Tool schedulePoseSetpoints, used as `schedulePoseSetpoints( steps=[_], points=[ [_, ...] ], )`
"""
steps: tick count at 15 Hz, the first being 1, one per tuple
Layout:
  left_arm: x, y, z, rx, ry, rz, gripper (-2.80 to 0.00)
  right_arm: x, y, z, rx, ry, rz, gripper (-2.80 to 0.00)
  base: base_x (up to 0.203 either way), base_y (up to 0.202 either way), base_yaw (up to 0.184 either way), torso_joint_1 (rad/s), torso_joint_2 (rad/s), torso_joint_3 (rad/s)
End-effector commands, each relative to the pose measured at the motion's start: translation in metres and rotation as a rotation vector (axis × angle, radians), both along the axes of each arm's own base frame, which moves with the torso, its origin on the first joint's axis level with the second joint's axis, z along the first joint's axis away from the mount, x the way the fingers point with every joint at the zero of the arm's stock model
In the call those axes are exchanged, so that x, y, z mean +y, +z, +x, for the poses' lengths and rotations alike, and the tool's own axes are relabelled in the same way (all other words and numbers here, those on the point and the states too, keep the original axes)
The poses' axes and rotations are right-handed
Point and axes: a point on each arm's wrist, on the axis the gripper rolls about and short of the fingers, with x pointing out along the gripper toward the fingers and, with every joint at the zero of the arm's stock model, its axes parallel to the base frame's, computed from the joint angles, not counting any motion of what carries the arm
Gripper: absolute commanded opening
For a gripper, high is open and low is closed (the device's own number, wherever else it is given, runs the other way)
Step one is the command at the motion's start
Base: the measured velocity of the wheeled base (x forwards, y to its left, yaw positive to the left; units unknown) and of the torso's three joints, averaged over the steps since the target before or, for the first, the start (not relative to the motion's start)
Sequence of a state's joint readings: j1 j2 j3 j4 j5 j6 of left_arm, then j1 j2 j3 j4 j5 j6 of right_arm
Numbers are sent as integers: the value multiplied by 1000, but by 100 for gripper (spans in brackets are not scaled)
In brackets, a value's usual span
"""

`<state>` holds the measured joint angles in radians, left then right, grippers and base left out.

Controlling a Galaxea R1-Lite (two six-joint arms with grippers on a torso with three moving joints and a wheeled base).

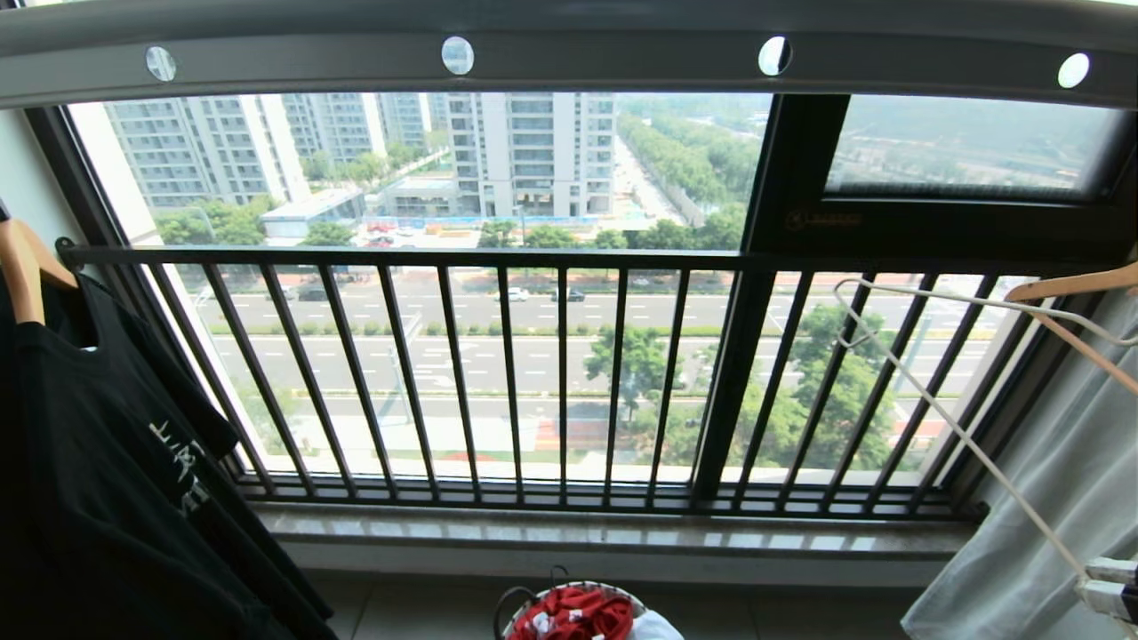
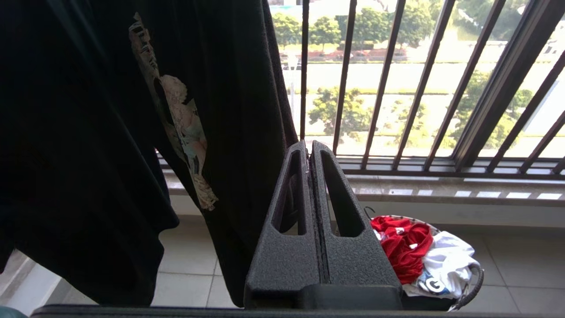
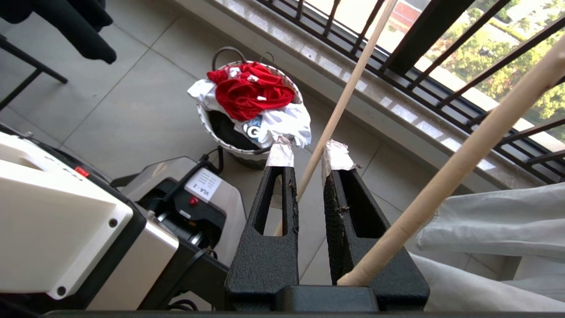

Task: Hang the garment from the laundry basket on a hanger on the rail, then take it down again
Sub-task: Pick up the clothes rack on the clothesline

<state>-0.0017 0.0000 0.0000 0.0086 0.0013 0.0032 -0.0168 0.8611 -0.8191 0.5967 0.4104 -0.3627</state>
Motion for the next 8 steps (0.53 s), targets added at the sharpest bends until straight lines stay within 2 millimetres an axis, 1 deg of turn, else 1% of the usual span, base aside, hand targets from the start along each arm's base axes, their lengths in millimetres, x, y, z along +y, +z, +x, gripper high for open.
schedulePoseSetpoints(
  steps=[1, 8],
  points=[
    [0, 0, 0, 1, 0, 0, -280, 0, -1, 0, 8, 3, 0, -280, 0, 0, 0, -91, 182, 91],
    [0, 0, 0, 1, 0, 0, -280, 0, -7, 0, 19, 10, -9, -280, 0, 0, 0, -95, 202, 105]
  ],
)
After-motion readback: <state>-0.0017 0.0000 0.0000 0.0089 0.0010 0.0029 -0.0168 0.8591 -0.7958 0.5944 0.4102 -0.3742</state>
